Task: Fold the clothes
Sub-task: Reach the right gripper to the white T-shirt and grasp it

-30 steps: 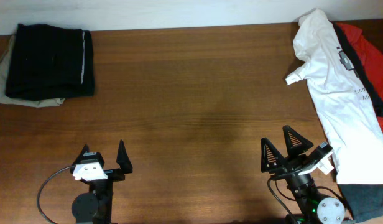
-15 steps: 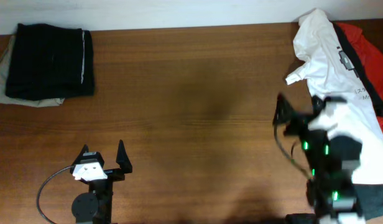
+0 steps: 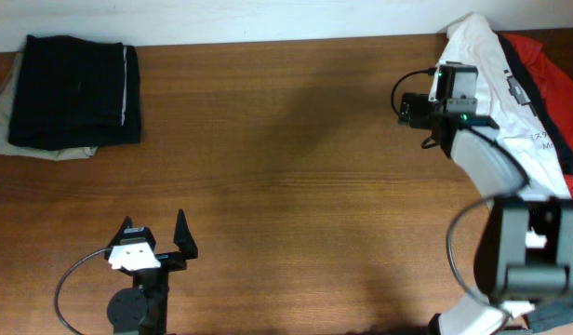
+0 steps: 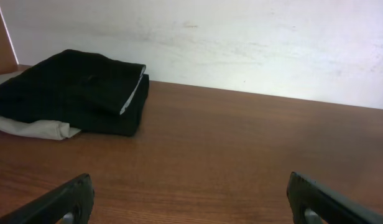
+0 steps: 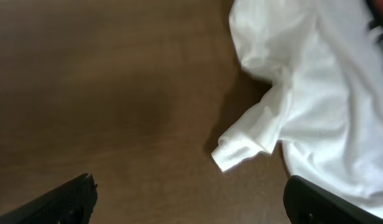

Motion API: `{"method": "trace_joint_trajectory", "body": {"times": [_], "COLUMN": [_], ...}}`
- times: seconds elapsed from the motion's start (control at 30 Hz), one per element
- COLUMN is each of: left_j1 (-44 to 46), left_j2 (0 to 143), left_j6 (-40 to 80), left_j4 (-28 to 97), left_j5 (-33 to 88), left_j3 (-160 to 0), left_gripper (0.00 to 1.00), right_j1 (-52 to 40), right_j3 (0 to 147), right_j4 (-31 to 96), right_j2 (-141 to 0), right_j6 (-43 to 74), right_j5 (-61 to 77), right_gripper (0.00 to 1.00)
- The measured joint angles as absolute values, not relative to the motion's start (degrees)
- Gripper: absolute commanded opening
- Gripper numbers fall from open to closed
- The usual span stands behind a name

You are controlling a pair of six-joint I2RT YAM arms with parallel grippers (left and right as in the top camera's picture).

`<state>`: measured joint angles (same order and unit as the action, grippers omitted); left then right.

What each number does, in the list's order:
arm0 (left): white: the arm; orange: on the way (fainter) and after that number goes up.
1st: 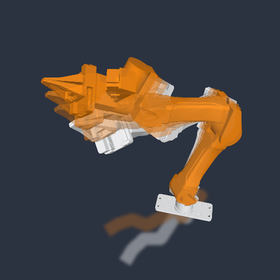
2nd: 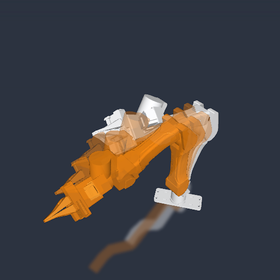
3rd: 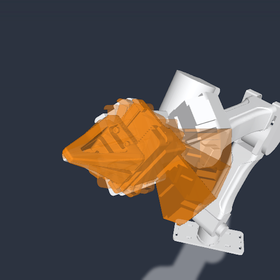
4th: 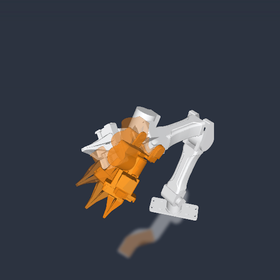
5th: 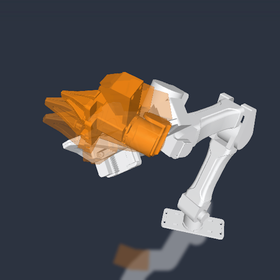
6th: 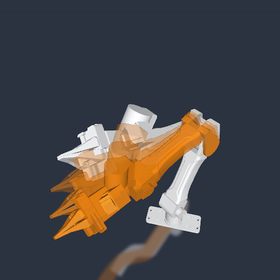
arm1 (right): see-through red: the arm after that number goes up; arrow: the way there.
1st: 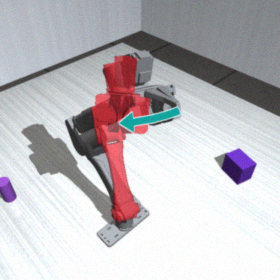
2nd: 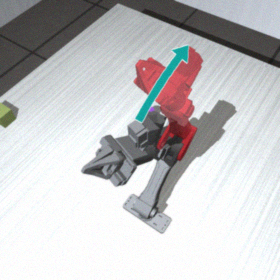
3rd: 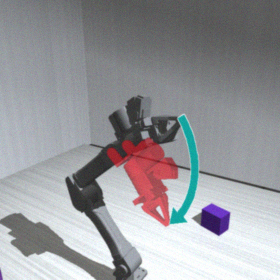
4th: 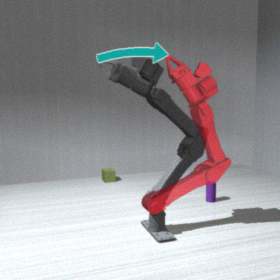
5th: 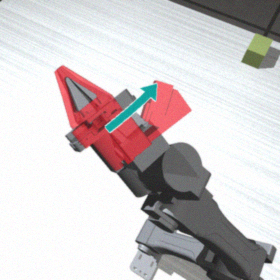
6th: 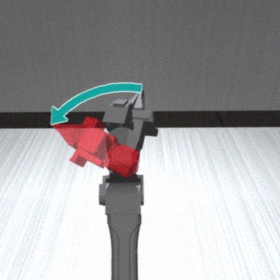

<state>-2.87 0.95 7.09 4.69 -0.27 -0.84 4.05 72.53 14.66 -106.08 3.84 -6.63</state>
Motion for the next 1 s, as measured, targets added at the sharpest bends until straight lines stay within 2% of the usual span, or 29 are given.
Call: {"method": "trace_joint_trajectory", "body": {"times": [0.1,0.2,0.47,0.77,0.9,0.93,1.0], "left_j1": [-2.87,-2.87,-2.87,-2.87,-2.87,-2.87,-2.87], "left_j2": [0.95,0.95,0.95,0.95,0.95,0.95,0.95], "left_j6": [7.09,7.09,7.09,7.09,7.09,7.09,7.09], "left_j4": [4.73,4.71,4.71,4.71,4.71,4.71,4.71], "left_j5": [-0.27,-0.27,-0.27,-0.27,-0.27,-0.27,-0.27], "left_j3": [-0.84,-0.84,-0.84,-0.84,-0.84,-0.84,-0.84], "left_gripper": [0.99,0.99,0.99,0.99,0.99,0.99,0.99], "right_j1": [5.63,6.74,8.58,10.57,11.94,12.58,13.47], "right_j3": [83.59,93.93,95.04,99.81,99.81,99.81,99.81], "right_j4": [22.06,27.49,29.26,31.73,32.8,32.8,32.84], "right_j2": [-115.18,-121.73,-126.39,-126.43,-126.48,-126.5,-126.5], "right_j6": [3.86,3.92,14.46,6.81,5.39,5.3,5.19], "right_j5": [-6.42,-3.99,-5.19,-9.45,-9.87,-9.93,-10.15], "right_gripper": [0.98,0.9,0.88,0.88,0.78,0.72,0.69]}}
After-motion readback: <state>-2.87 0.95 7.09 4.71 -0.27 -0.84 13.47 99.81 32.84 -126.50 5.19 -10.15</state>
